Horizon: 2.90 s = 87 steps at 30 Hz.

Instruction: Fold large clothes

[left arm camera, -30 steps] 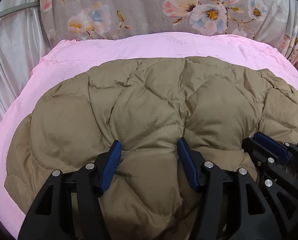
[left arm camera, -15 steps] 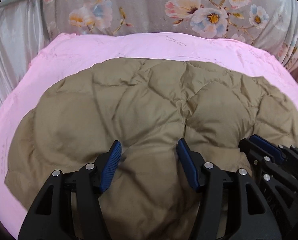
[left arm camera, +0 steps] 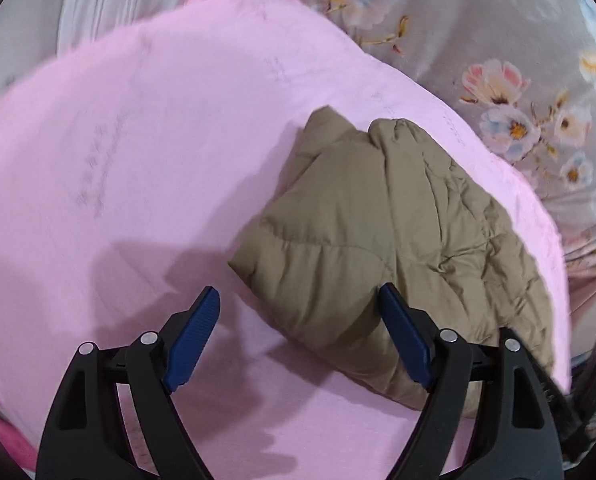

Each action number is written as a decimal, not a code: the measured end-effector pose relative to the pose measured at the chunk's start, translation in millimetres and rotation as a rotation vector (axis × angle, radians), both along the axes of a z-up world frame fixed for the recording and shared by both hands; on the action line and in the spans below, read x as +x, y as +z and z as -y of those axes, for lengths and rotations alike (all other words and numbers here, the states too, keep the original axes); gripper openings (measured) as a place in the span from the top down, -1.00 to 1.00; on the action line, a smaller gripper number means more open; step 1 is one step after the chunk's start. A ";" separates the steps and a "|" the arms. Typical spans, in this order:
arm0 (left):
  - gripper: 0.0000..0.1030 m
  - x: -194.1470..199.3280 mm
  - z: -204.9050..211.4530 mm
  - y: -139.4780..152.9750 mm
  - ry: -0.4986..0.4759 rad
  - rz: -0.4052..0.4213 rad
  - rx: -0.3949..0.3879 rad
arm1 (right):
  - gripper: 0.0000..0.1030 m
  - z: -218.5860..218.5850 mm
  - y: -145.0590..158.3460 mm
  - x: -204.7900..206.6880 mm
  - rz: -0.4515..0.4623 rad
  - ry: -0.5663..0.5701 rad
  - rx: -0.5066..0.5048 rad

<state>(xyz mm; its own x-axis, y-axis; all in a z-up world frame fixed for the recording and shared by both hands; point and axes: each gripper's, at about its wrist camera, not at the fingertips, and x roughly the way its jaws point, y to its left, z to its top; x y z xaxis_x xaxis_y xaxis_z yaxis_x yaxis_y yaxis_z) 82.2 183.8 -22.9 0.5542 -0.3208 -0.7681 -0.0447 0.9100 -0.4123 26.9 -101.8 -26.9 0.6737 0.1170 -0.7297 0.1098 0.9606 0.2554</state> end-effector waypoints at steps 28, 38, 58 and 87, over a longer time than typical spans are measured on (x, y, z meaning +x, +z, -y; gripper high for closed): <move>0.76 4.8 144.7 146.2 -0.404 0.427 0.082 | 0.62 -8.5 12.3 67.9 -0.060 0.093 0.141; 0.77 -22.0 191.8 154.1 -0.528 0.452 0.131 | 0.80 62.6 -12.9 -54.6 -0.140 -0.038 0.179; 0.77 -121.3 349.4 39.6 -0.905 0.304 0.372 | 0.67 182.7 40.1 -170.0 -0.038 -0.378 0.039; -0.39 56.9 243.3 162.5 -0.453 0.285 0.234 | -0.30 235.4 84.2 17.2 -0.046 -0.367 0.499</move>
